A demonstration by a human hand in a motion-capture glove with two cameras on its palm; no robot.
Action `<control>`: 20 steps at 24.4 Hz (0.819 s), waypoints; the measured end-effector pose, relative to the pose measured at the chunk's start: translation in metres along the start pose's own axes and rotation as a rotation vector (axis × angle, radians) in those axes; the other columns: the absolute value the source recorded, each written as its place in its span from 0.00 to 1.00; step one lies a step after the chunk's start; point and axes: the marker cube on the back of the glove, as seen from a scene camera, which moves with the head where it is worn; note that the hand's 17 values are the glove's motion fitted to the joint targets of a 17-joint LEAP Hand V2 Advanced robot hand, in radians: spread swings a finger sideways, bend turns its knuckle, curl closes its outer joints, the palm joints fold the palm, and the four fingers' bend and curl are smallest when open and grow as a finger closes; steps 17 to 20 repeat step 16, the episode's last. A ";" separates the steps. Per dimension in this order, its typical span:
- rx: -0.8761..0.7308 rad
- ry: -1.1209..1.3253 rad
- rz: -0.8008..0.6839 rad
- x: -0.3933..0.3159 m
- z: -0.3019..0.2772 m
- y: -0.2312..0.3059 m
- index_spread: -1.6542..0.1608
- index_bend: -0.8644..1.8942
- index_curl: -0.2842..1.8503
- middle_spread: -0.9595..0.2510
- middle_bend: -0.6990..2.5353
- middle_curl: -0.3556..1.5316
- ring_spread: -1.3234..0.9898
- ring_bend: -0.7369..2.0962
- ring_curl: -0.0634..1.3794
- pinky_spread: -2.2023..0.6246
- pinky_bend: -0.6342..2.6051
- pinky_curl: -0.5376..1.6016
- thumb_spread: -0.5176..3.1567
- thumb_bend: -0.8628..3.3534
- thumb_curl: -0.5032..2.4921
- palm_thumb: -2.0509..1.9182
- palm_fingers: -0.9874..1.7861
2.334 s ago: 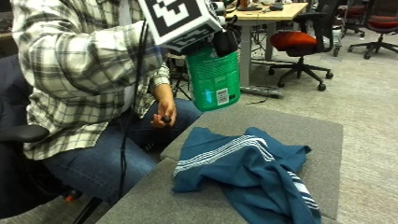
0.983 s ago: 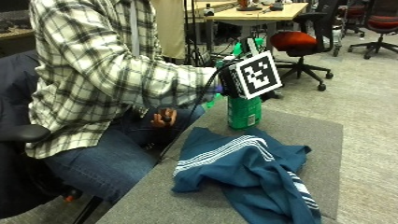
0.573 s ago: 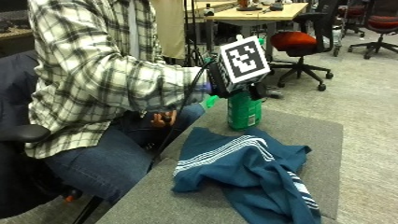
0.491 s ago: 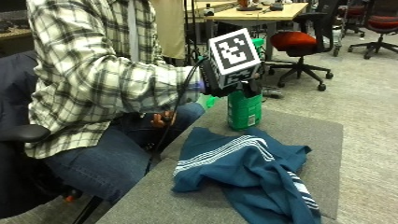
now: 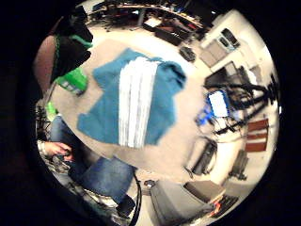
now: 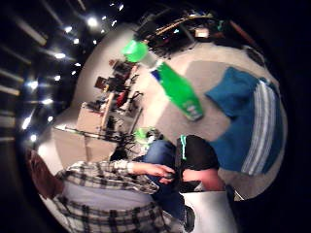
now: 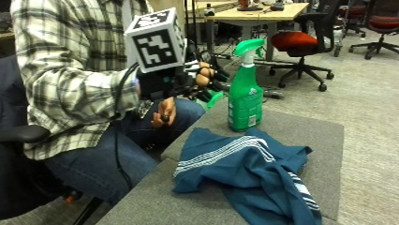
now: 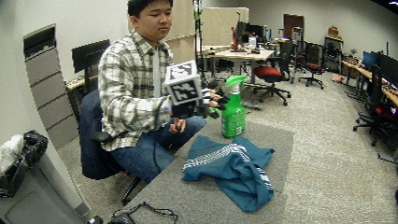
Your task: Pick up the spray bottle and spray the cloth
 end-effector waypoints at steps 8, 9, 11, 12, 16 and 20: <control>0.034 0.204 0.386 0.074 -0.030 0.098 0.72 0.39 0.29 0.75 0.27 0.37 0.57 0.38 0.33 0.83 0.35 0.42 0.43 0.20 0.34 0.68 0.46; 0.037 0.202 0.402 0.078 -0.030 0.105 0.71 0.39 0.29 0.75 0.27 0.37 0.57 0.38 0.32 0.83 0.34 0.42 0.43 0.20 0.34 0.68 0.47; 0.041 0.196 0.413 0.083 -0.030 0.113 0.71 0.39 0.29 0.74 0.27 0.37 0.58 0.38 0.31 0.83 0.34 0.41 0.43 0.20 0.34 0.68 0.47; 0.042 0.192 0.411 0.083 -0.029 0.116 0.71 0.39 0.30 0.74 0.27 0.36 0.58 0.38 0.31 0.83 0.33 0.41 0.43 0.20 0.34 0.68 0.47; 0.046 0.183 0.396 0.082 -0.026 0.117 0.71 0.39 0.30 0.74 0.27 0.36 0.58 0.37 0.30 0.84 0.32 0.40 0.44 0.20 0.34 0.68 0.48; 0.046 0.183 0.396 0.082 -0.026 0.117 0.71 0.39 0.30 0.74 0.27 0.36 0.58 0.37 0.30 0.84 0.32 0.40 0.44 0.20 0.34 0.68 0.48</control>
